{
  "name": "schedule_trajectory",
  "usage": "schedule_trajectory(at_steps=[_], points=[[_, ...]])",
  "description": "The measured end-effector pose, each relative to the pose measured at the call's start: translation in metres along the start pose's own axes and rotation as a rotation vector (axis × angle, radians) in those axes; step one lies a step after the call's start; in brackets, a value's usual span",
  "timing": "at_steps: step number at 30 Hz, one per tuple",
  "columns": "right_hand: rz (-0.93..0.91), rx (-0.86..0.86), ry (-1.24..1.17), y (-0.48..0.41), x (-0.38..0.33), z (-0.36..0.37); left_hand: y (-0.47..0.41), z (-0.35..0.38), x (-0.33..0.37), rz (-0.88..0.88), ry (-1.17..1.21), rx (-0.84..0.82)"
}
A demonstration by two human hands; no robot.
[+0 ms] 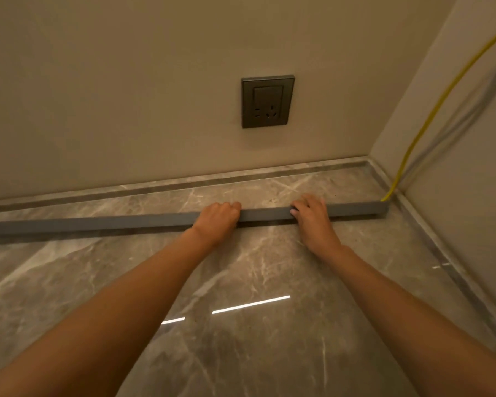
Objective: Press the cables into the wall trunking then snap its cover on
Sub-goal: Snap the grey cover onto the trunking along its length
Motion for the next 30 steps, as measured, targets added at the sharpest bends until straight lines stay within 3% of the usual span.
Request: schedule_trajectory(at_steps=[4, 11, 25, 30], points=[[-0.019, -0.083, -0.042, -0.005, 0.000, -0.001, -0.008, 0.003, -0.005, -0.018, 0.051, 0.034], [-0.008, -0.005, -0.043, -0.034, 0.007, -0.009, -0.036, 0.000, -0.012, -0.035, 0.014, 0.070], [-0.012, 0.010, 0.147, -0.087, 0.009, -0.011, -0.076, -0.005, -0.023, -0.078, 0.062, 0.223], [-0.032, 0.036, 0.239, -0.095, 0.012, -0.009, -0.082, -0.011, -0.020, 0.016, -0.064, 0.355]])
Point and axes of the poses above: each hand's wrist, its own y-axis away from the middle knuckle, its own z-axis out of the palm, x = y × z, the point moved 7 cm from there along -y, towards the middle knuckle, and after that the axes turned 8 degrees about z, right-handed, at the moved point
